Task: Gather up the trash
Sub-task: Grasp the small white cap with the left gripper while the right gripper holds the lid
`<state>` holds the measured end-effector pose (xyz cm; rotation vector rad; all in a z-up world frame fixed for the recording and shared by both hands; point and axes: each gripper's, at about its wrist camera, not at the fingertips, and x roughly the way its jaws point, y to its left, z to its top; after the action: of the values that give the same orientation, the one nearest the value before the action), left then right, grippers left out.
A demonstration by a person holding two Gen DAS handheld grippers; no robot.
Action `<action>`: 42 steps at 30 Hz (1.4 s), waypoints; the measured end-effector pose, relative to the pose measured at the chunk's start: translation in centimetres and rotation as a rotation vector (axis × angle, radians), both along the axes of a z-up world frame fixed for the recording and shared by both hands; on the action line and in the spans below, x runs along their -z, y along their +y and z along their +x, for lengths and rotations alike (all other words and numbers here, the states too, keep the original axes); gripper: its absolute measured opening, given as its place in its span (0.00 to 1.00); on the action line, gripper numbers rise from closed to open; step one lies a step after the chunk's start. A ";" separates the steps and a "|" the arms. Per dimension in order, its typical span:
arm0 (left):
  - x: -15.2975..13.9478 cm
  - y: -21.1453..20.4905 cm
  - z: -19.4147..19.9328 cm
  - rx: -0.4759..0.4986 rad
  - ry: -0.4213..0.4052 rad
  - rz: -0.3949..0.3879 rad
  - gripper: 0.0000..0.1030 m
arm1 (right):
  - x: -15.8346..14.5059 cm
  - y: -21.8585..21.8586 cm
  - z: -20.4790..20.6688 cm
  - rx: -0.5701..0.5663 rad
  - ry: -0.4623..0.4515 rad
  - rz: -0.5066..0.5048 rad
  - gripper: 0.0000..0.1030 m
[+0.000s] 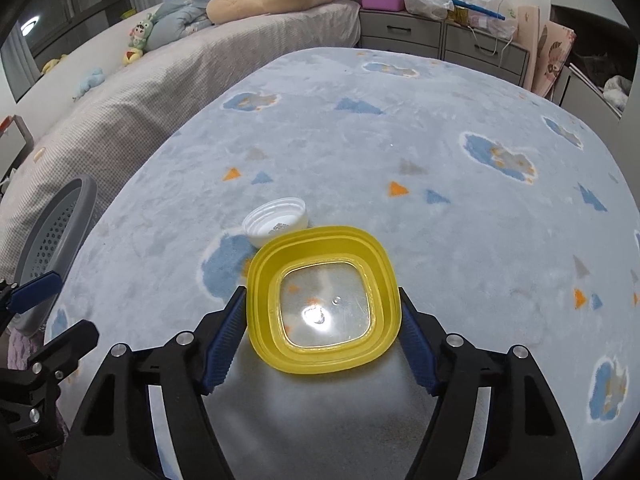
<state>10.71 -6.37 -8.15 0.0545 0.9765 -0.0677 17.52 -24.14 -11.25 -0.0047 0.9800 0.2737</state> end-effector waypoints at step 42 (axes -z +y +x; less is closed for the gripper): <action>3.3 -9.1 7.7 0.156 0.017 -0.013 0.38 | -2.4 -10.4 0.0 0.219 -0.048 0.168 0.67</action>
<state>18.43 -15.46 -11.40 0.1187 0.9872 -0.2181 17.50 -34.52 -8.87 0.2471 0.8986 0.1527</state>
